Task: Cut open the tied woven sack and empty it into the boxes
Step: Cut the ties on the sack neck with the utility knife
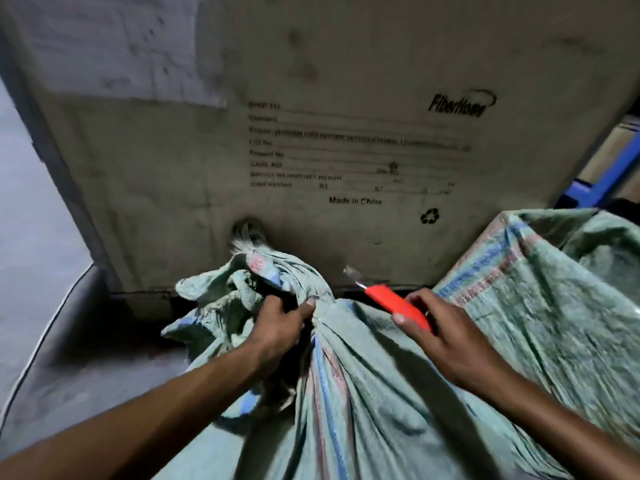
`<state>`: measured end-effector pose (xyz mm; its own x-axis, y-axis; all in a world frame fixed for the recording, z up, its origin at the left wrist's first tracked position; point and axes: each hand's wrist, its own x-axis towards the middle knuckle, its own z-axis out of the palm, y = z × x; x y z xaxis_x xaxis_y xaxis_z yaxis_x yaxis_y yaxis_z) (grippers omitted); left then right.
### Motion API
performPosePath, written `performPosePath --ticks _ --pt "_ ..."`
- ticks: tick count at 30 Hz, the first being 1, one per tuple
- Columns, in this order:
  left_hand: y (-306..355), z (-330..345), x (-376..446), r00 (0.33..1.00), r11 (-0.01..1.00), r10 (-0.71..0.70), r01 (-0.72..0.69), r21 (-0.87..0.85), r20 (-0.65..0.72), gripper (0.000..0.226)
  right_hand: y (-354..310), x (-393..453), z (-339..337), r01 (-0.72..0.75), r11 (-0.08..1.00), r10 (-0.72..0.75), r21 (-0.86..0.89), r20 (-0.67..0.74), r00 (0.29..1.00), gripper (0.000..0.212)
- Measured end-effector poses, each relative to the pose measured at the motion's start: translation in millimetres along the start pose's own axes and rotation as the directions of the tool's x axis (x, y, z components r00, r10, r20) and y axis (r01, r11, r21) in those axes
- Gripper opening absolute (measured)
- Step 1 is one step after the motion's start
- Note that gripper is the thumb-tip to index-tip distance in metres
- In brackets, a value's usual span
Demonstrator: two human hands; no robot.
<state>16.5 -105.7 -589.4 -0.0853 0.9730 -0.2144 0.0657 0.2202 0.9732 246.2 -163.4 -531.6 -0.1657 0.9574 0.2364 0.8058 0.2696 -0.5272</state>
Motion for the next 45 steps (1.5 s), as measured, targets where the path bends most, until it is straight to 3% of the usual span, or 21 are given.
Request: performPosePath --ticks 4,7,9,11,14,21,27,31,35,45 --pt "21.2 -26.5 -13.3 0.981 0.976 0.186 -0.191 0.1 0.061 0.017 -13.3 -16.3 -0.9 0.078 0.988 -0.08 -0.135 -0.011 0.997 0.037" --pt "30.7 -38.0 -17.7 0.975 0.983 0.163 -0.174 0.064 0.15 0.021 -18.2 -15.4 -1.2 0.164 0.941 -0.179 -0.297 -0.022 0.984 0.039" --pt "30.1 -43.7 -19.2 0.968 0.985 0.163 -0.171 0.026 0.191 0.009 -18.2 -13.9 -1.4 0.216 0.901 -0.235 -0.375 -0.004 0.972 0.043" --pt "28.5 -47.5 -20.6 0.968 0.987 0.156 -0.16 0.004 0.199 0.017 -17.5 -15.0 -1.9 0.259 0.874 -0.276 -0.41 0.019 0.961 0.043" --pt "29.5 -48.8 -23.5 0.972 0.99 0.139 -0.14 -0.012 0.189 0.024 -14.5 -19.1 -2.1 0.304 0.854 -0.313 -0.423 0.05 0.948 0.044" --pt "31.2 -44.2 -24.9 0.973 0.986 0.165 -0.158 -0.059 0.163 0.014 -17.8 -21.0 5.4 0.356 0.849 -0.354 -0.39 0.079 0.932 0.043" --pt "29.7 -45.0 -23.9 0.968 0.984 0.18 -0.177 -0.031 0.175 0.029 -20.6 -20.4 10.1 0.348 0.851 -0.349 -0.393 0.071 0.934 0.044" --pt "27.9 -42.9 -22.5 0.972 0.984 0.171 -0.16 -0.076 0.162 0.025 -20.1 -21.7 12.8 0.345 0.854 -0.35 -0.39 0.059 0.935 0.042" --pt "25.6 -42.9 -19.3 0.978 0.989 0.144 -0.138 -0.054 0.149 0.04 -19.5 -21.6 13.4 0.335 0.862 -0.343 -0.38 0.048 0.938 0.042" --pt "24.3 -44.0 -18.0 0.979 0.99 0.14 -0.138 -0.023 0.15 0.037 -16.5 -24.7 13.7 0.343 0.869 -0.354 -0.357 0.035 0.935 0.042"
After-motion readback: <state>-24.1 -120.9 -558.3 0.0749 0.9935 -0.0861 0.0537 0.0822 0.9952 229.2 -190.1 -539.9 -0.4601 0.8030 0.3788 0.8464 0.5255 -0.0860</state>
